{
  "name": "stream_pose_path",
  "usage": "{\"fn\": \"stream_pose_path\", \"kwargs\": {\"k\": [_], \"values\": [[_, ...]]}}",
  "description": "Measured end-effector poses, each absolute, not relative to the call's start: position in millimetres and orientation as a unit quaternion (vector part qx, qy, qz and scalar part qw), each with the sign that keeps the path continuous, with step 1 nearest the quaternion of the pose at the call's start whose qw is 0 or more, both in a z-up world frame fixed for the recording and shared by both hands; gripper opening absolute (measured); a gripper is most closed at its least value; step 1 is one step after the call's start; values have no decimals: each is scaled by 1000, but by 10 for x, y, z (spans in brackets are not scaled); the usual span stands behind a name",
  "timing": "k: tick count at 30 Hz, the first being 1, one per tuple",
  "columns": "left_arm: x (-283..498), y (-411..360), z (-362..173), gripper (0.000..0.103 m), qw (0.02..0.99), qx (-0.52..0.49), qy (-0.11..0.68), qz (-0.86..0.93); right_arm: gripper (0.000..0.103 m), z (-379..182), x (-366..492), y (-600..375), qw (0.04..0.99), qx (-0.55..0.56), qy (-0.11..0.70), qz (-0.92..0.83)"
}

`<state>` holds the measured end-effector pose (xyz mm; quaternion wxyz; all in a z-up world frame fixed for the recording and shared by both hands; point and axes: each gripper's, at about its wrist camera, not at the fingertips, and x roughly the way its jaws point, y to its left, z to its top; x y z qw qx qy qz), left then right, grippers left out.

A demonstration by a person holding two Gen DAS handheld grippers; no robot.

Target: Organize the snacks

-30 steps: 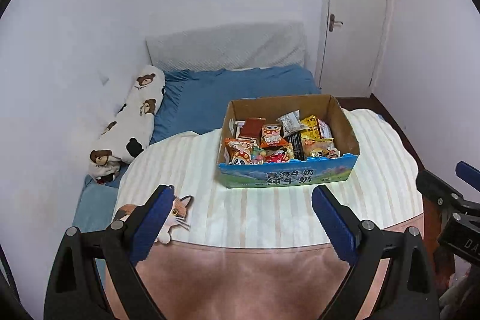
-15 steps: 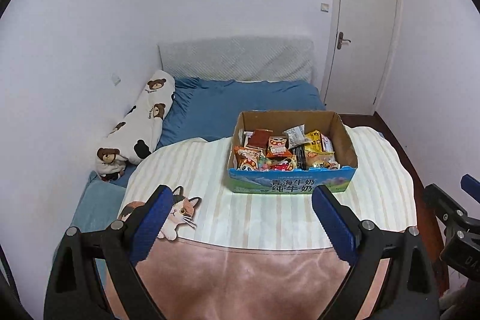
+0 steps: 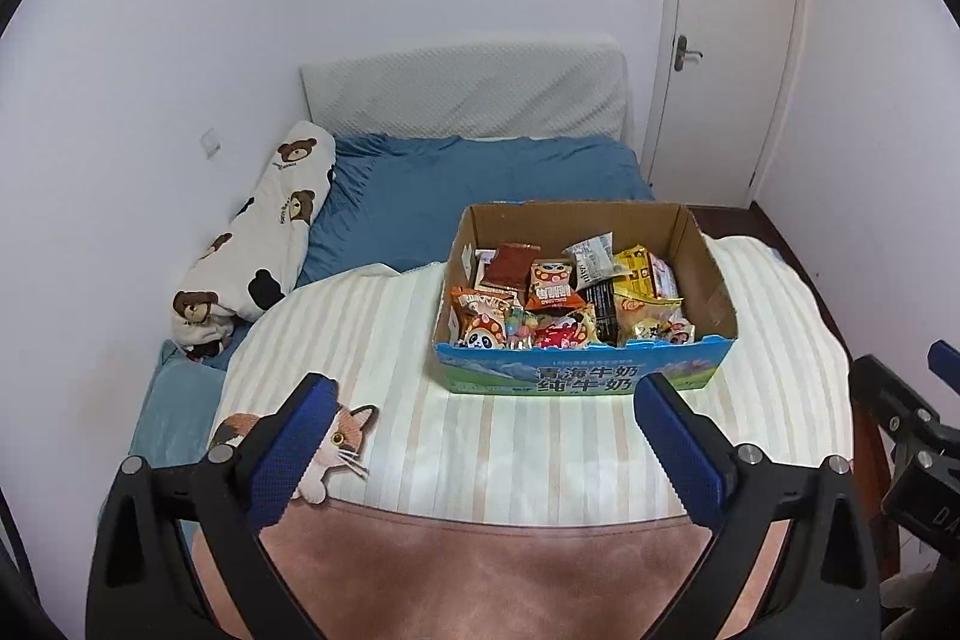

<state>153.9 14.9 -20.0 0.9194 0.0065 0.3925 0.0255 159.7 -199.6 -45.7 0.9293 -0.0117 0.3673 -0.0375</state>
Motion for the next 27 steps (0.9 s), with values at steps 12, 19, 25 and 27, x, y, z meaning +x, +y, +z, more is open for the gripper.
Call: {"fn": "stream_pose_path", "kwargs": {"k": [12,19,25,27], "values": [[2050,64,-566,102,901,13,434,19,102,-764,2154,-2103,916,0,399,-52],[2230,35,-658,102,895,13,446,20,102,-865,2337,-2142,911,-1,409,-58],[2296,6,-674,102,895,15,446,21,102,-902,2403,-2181,908,-3,413,-65],[2303,-1,-682,102,895,14,446,20,102,-912,2417,-2189,908,-3,414,-67]]}}
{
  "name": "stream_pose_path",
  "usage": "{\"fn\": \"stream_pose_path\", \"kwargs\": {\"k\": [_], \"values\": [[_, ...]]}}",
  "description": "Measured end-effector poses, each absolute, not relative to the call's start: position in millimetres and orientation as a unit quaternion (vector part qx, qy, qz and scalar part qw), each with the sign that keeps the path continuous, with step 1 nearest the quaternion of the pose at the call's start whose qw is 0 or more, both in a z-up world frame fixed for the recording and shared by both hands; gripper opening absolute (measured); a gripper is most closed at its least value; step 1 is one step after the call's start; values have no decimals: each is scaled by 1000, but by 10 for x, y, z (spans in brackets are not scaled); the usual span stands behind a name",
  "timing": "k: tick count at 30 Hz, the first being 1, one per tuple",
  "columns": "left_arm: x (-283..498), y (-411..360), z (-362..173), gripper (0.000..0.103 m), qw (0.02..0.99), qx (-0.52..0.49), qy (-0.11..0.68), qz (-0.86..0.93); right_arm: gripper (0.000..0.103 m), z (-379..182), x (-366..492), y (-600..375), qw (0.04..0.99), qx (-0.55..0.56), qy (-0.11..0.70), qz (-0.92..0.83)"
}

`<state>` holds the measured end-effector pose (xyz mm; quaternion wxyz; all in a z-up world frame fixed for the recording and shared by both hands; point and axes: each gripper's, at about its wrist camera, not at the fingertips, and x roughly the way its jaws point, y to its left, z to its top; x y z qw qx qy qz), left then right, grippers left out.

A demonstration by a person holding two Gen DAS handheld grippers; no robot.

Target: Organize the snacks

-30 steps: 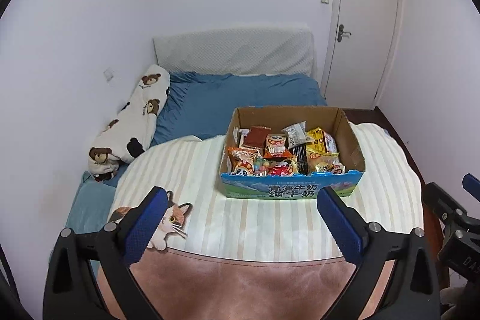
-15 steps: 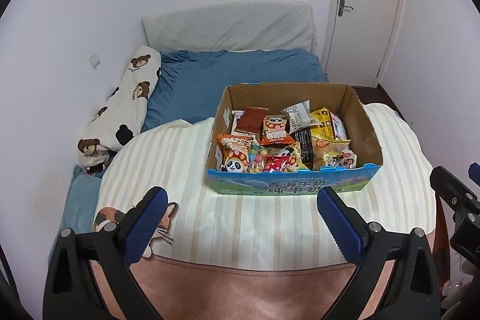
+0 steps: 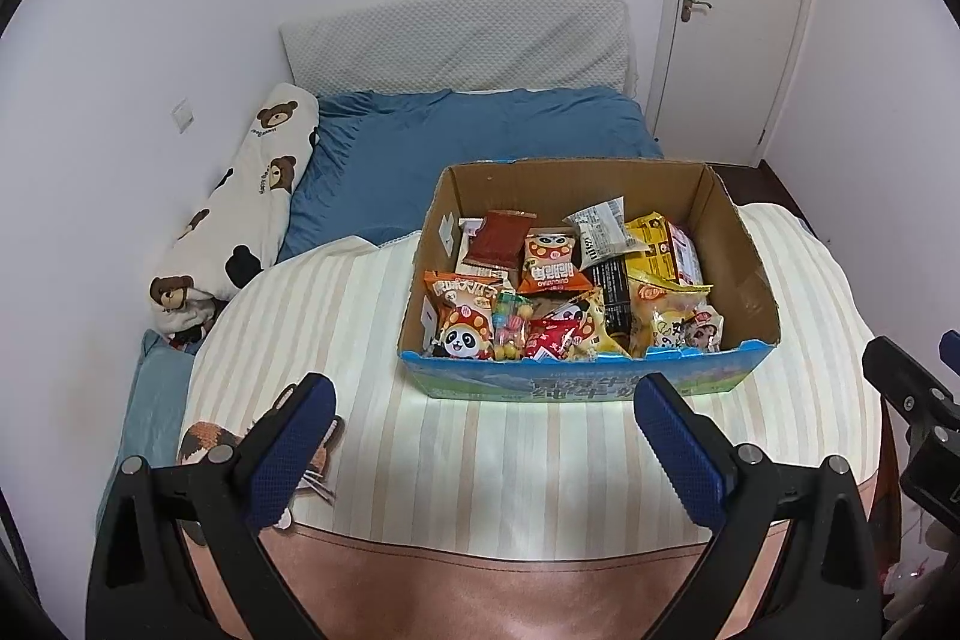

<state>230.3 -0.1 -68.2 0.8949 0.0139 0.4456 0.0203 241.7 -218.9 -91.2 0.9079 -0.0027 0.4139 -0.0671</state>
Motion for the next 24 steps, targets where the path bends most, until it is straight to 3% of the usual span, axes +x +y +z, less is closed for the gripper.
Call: {"fn": "stream_pose_path", "kwargs": {"k": [24], "values": [[2322,-21,-567,102,899,14,437,14,102,-864,2375,-2136,908,-6,413,-70]]}}
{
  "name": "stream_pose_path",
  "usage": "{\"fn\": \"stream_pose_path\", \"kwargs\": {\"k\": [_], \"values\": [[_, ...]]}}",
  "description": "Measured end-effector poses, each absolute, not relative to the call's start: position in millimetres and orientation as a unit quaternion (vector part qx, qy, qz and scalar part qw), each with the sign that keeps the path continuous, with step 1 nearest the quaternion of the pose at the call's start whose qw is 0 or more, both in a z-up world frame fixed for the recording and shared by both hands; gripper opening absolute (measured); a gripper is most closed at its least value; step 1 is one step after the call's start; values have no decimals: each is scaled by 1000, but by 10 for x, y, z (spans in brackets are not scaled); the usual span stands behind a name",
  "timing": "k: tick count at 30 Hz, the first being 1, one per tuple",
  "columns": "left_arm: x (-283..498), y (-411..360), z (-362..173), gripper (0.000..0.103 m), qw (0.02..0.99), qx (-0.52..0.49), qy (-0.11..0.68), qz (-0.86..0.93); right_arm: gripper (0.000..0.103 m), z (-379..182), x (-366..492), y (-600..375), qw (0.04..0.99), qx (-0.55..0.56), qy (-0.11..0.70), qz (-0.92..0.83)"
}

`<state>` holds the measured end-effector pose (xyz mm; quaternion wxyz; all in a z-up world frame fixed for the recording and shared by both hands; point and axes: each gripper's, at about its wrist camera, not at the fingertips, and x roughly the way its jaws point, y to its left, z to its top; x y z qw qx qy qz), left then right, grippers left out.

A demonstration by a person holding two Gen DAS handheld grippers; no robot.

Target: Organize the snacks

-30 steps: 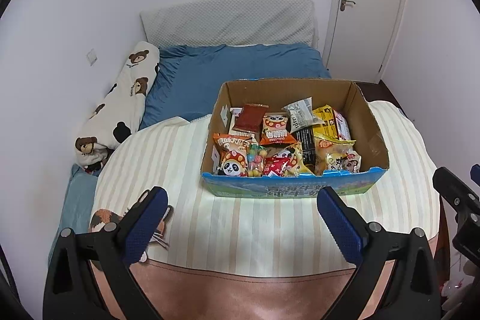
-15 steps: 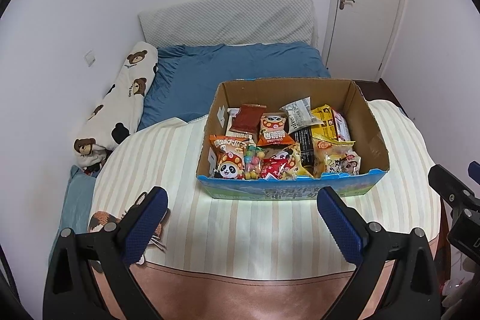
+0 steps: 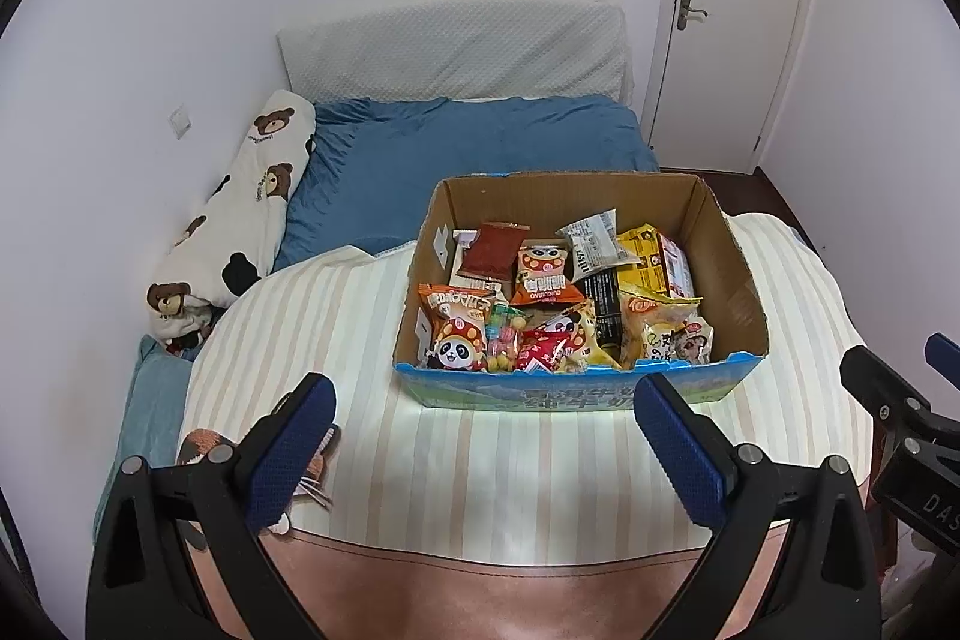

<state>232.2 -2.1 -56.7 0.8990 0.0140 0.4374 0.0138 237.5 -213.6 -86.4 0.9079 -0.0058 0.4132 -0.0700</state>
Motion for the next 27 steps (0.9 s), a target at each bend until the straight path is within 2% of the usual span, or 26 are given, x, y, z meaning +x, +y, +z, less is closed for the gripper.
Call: {"fn": "stream_pose_path", "kwargs": {"k": [27], "values": [[2235,-60,-416,102,907,13,421,10,102,-689,2228,-2112,915,-10,396,-72]]}}
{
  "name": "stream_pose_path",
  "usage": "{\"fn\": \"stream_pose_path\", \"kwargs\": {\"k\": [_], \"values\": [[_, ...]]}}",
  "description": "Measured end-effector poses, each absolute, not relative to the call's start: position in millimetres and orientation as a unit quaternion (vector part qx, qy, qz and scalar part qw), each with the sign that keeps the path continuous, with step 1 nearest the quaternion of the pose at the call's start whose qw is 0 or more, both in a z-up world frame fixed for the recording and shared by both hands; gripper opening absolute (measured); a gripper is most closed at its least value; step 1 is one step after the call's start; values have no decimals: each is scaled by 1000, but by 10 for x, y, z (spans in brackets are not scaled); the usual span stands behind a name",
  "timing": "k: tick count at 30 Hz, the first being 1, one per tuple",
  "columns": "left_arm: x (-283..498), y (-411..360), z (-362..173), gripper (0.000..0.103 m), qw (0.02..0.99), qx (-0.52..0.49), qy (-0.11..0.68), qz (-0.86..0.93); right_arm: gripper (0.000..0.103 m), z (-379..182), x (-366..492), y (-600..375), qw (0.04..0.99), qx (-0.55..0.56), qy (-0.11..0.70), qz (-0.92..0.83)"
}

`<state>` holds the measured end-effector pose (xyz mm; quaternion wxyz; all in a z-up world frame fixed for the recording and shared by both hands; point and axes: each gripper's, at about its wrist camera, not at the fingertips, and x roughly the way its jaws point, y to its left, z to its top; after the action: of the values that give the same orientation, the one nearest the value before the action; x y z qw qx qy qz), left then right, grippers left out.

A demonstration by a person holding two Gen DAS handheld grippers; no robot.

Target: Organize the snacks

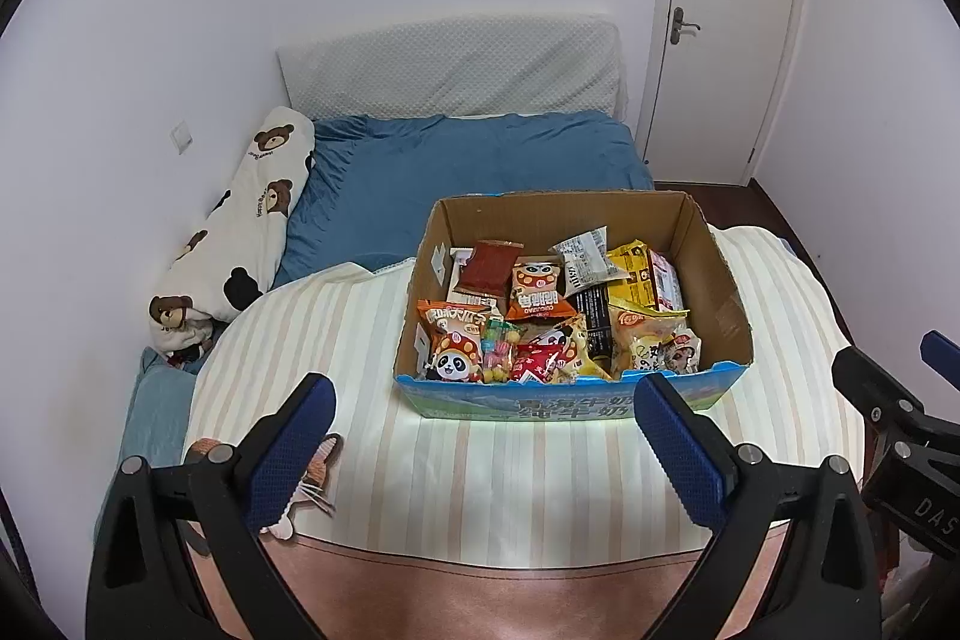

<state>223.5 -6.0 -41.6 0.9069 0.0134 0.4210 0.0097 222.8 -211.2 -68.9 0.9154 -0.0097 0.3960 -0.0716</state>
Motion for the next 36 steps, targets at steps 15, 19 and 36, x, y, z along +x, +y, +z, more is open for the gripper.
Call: {"fn": "stream_pose_path", "kwargs": {"k": [15,19,36], "values": [[2200,-87,-394,102,910,19,414,16,102,-672,2219,-2101,916,-8,395,-70],[2189,-92,-369,102,911,18,412,16,102,-646,2215,-2095,917,-8,392,-70],[2169,-94,-324,102,912,17,409,15,102,-590,2170,-2113,918,-6,389,-72]]}}
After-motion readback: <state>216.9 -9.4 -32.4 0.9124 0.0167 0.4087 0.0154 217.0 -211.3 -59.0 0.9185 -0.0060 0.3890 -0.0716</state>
